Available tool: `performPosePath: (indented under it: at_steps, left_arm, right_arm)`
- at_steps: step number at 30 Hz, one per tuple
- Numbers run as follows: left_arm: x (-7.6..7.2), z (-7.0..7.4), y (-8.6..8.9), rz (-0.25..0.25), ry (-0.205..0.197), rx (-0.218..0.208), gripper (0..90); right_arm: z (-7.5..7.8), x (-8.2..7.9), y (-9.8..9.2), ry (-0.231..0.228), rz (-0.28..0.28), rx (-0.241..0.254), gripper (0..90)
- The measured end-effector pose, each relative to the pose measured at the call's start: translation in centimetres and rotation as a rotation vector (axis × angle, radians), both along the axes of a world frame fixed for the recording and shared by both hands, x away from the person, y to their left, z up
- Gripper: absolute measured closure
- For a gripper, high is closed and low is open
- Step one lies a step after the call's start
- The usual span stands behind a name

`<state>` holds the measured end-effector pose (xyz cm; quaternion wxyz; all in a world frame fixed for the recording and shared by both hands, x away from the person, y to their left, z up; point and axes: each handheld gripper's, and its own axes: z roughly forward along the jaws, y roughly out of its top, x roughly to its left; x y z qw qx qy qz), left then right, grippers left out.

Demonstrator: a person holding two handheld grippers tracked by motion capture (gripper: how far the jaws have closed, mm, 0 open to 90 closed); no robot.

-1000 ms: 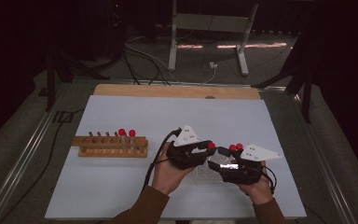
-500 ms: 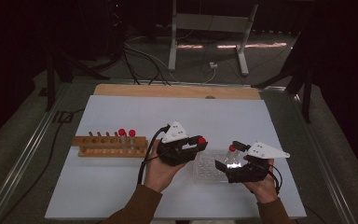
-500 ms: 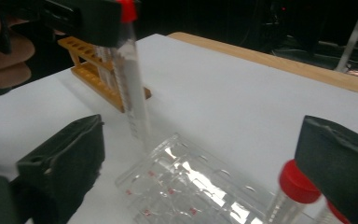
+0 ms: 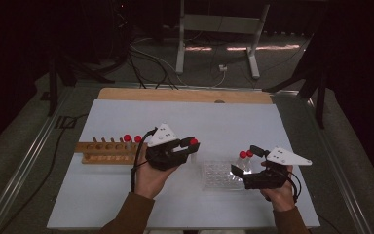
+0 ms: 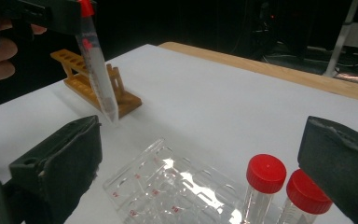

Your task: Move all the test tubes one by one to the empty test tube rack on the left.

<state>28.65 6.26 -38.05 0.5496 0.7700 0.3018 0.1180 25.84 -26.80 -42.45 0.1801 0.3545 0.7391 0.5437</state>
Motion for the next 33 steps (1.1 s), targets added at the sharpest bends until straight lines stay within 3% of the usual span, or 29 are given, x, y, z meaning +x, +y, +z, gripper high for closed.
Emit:
performPosePath:
  at_steps: [33]
  left_arm:
    - [0.0,0.3,8.3,0.144,-0.015,0.031,71.1]
  right_arm:
    - [0.0,0.0,-0.9,-0.005,-0.014,0.027,0.0]
